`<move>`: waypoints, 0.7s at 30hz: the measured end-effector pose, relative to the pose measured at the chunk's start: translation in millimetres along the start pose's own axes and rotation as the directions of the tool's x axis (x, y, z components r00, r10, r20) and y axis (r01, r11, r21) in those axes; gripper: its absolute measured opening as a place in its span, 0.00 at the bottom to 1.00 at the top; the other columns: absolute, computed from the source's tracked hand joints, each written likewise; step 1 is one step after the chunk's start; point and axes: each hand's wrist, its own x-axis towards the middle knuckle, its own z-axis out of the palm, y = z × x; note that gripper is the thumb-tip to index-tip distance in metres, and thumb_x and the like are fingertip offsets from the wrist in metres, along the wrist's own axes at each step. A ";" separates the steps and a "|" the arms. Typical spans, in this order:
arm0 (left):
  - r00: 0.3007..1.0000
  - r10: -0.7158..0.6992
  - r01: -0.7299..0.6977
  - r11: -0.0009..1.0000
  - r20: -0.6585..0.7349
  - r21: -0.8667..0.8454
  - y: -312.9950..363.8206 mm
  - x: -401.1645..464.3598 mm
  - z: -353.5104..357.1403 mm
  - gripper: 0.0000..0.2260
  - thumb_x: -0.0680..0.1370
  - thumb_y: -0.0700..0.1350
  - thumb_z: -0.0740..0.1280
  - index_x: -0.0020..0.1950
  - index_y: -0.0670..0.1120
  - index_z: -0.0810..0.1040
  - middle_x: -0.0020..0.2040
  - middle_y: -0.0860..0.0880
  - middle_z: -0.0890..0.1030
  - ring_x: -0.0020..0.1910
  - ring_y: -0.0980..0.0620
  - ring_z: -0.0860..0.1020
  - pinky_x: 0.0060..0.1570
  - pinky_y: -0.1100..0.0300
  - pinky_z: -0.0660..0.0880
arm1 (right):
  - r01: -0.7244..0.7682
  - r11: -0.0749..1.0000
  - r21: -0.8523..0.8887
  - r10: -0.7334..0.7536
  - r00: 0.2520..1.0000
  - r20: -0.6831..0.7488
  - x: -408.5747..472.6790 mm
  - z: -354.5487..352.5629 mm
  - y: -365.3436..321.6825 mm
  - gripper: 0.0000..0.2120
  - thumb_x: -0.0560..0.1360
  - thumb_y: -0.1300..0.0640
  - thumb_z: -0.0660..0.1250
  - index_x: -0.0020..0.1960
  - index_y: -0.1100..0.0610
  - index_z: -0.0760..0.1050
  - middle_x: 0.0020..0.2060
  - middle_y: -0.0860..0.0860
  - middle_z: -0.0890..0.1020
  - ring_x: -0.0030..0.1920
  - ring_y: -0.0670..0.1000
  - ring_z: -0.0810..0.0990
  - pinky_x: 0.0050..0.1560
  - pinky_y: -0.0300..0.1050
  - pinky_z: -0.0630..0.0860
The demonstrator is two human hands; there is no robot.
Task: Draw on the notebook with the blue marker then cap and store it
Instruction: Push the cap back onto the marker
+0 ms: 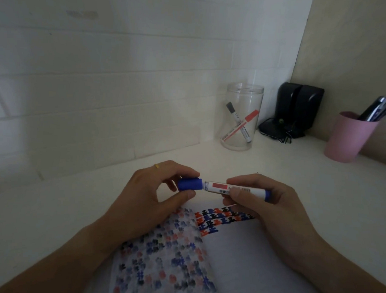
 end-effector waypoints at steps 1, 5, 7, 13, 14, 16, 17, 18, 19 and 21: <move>1.000 -0.009 0.009 1.000 -0.006 -0.015 0.3 -0.1 -0.7 0.13 0.76 0.47 0.74 0.61 0.54 0.83 0.53 0.61 0.85 0.51 0.55 0.83 0.54 0.70 0.77 | 0.006 1.000 -0.001 -0.006 1.000 0.008 -0.3 0.3 -0.7 0.11 0.68 0.57 0.74 0.50 0.56 0.87 0.44 0.57 0.89 0.45 0.58 0.89 0.51 0.49 0.85; 1.000 -0.027 0.026 0.998 -0.013 -0.060 0.3 0.1 -1.8 0.14 0.75 0.48 0.75 0.60 0.53 0.83 0.53 0.62 0.85 0.52 0.57 0.84 0.55 0.71 0.77 | 0.034 0.999 -0.021 -0.034 0.999 0.012 -1.1 0.0 -1.9 0.11 0.66 0.55 0.74 0.48 0.55 0.87 0.44 0.56 0.88 0.45 0.58 0.88 0.51 0.51 0.85; 1.000 -0.026 0.025 0.997 -0.015 -0.070 0.6 0.5 -2.8 0.13 0.75 0.48 0.75 0.59 0.53 0.83 0.52 0.62 0.85 0.51 0.57 0.84 0.54 0.72 0.77 | 0.042 0.999 -0.025 -0.042 0.999 0.001 -1.0 -0.8 -1.6 0.11 0.66 0.55 0.74 0.48 0.54 0.87 0.43 0.56 0.88 0.45 0.59 0.88 0.50 0.50 0.85; 1.000 -0.002 0.003 0.996 0.019 -0.090 4.4 0.1 -2.4 0.11 0.76 0.48 0.74 0.58 0.53 0.84 0.51 0.60 0.86 0.51 0.55 0.84 0.55 0.70 0.77 | 0.068 0.996 -0.057 -0.068 0.998 0.007 -2.0 -0.4 0.1 0.11 0.66 0.55 0.74 0.48 0.54 0.87 0.43 0.56 0.87 0.46 0.62 0.86 0.48 0.49 0.85; 1.000 -0.001 0.004 0.995 0.022 -0.099 5.0 -0.1 -2.6 0.11 0.76 0.49 0.73 0.58 0.53 0.84 0.51 0.60 0.86 0.52 0.55 0.84 0.55 0.70 0.77 | 0.073 0.995 -0.060 -0.073 0.997 0.013 -2.1 -0.2 0.3 0.11 0.66 0.55 0.75 0.48 0.54 0.87 0.43 0.56 0.87 0.45 0.62 0.86 0.48 0.49 0.85; 1.000 -0.017 0.018 0.991 0.014 -0.134 5.8 0.0 -3.5 0.12 0.75 0.52 0.71 0.58 0.53 0.84 0.51 0.60 0.87 0.52 0.56 0.85 0.55 0.71 0.77 | 0.081 0.995 -0.063 -0.079 0.996 0.029 -2.3 0.3 -0.1 0.11 0.67 0.56 0.75 0.48 0.54 0.87 0.43 0.57 0.87 0.45 0.61 0.86 0.49 0.51 0.85; 0.999 -0.031 0.032 0.987 0.009 -0.159 6.3 0.2 -4.0 0.12 0.75 0.52 0.71 0.58 0.54 0.84 0.51 0.59 0.87 0.52 0.56 0.85 0.55 0.72 0.77 | 0.085 0.994 -0.061 -0.083 0.996 0.036 -2.3 0.5 -0.5 0.11 0.67 0.56 0.75 0.49 0.53 0.87 0.44 0.56 0.88 0.44 0.59 0.87 0.49 0.50 0.85; 0.999 -0.044 0.045 0.982 0.009 -0.186 7.3 0.3 -4.2 0.12 0.75 0.52 0.70 0.58 0.55 0.84 0.52 0.59 0.86 0.52 0.56 0.85 0.54 0.72 0.77 | 0.088 0.994 -0.057 -0.086 0.996 0.039 -2.2 0.6 -0.8 0.11 0.67 0.56 0.75 0.49 0.53 0.88 0.44 0.56 0.88 0.44 0.57 0.87 0.48 0.48 0.85; 0.998 -0.056 0.058 0.976 0.014 -0.211 8.5 0.3 -4.2 0.12 0.75 0.52 0.70 0.58 0.55 0.84 0.53 0.59 0.86 0.51 0.57 0.85 0.54 0.73 0.77 | 0.091 0.994 -0.052 -0.089 0.995 0.041 -2.1 0.4 -1.1 0.11 0.67 0.56 0.75 0.49 0.54 0.88 0.44 0.55 0.88 0.44 0.56 0.88 0.48 0.46 0.84; 0.997 -0.072 0.078 0.963 0.031 -0.258 10.4 0.4 -3.6 0.11 0.75 0.52 0.70 0.57 0.54 0.84 0.51 0.58 0.86 0.46 0.57 0.87 0.50 0.73 0.78 | 0.102 0.994 -0.046 -0.099 0.994 0.049 -2.5 -0.3 -1.8 0.12 0.67 0.57 0.75 0.50 0.54 0.88 0.44 0.56 0.89 0.43 0.55 0.88 0.47 0.44 0.84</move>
